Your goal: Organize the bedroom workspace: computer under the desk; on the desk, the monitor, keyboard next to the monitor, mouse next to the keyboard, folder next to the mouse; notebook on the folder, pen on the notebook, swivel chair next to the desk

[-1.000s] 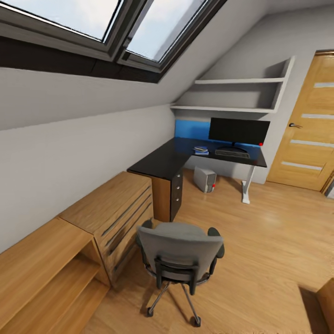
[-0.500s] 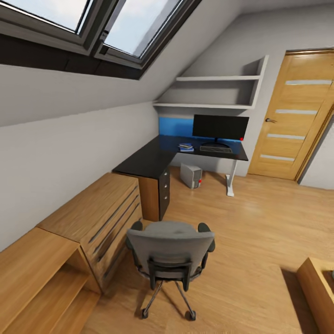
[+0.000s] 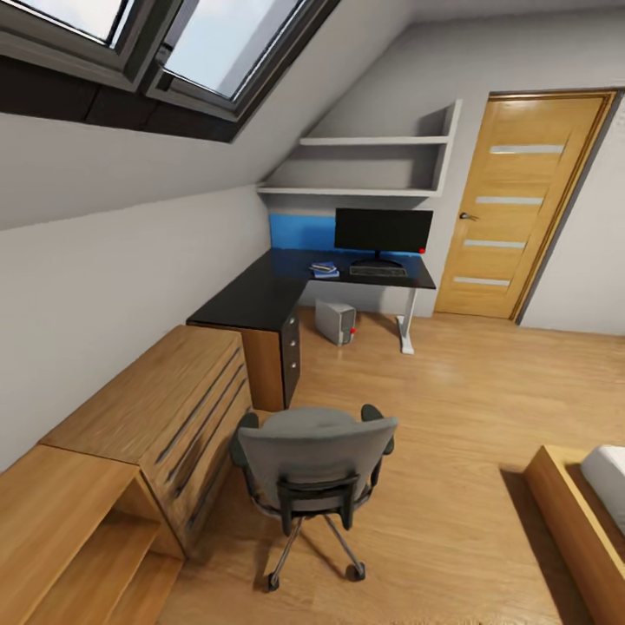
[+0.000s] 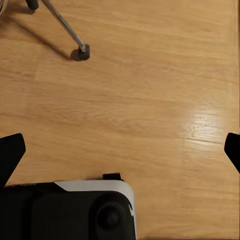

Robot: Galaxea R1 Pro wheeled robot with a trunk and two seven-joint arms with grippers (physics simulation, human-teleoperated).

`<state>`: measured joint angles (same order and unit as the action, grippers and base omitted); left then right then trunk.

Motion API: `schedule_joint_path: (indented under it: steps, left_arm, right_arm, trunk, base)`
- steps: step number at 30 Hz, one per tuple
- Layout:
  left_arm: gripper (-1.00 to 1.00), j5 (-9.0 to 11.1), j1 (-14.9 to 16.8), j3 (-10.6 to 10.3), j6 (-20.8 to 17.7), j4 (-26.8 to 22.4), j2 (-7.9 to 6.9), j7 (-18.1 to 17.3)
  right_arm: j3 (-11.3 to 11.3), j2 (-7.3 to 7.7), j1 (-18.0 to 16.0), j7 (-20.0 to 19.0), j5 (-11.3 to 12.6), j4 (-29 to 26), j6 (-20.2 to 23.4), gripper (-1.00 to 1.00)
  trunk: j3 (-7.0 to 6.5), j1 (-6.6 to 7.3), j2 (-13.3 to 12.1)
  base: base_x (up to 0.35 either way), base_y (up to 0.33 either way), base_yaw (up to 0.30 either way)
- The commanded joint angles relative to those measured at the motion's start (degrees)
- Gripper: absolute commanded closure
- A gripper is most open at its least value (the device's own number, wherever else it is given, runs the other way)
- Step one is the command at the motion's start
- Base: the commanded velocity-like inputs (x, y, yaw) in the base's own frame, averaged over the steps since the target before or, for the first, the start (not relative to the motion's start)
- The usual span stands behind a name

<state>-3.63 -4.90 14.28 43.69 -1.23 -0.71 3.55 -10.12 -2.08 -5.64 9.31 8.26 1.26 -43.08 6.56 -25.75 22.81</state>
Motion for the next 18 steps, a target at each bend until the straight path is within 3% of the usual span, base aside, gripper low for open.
schedule_joint_path:
  steps: [1, 18]
  left_arm:
    - [-1.0, -0.4, 0.0, 0.0, 0.1, -0.1, 0.02, 0.4]
    - [-1.0, -0.4, 0.0, 0.0, 0.1, -0.1, 0.05, 0.3]
  right_arm:
    - [-0.5, -0.03, -0.1, 0.1, 0.5, 0.1, -0.2, -1.0]
    - [-0.5, -0.03, -0.1, 0.1, 0.5, 0.1, -0.2, -1.0]
  trunk:
    - [0.17, -0.03, 0.1]
    - [1.25, -0.03, 0.1]
  base:
    - [-0.007, 0.074, -0.234]
    - [-0.002, 0.14, -0.227]
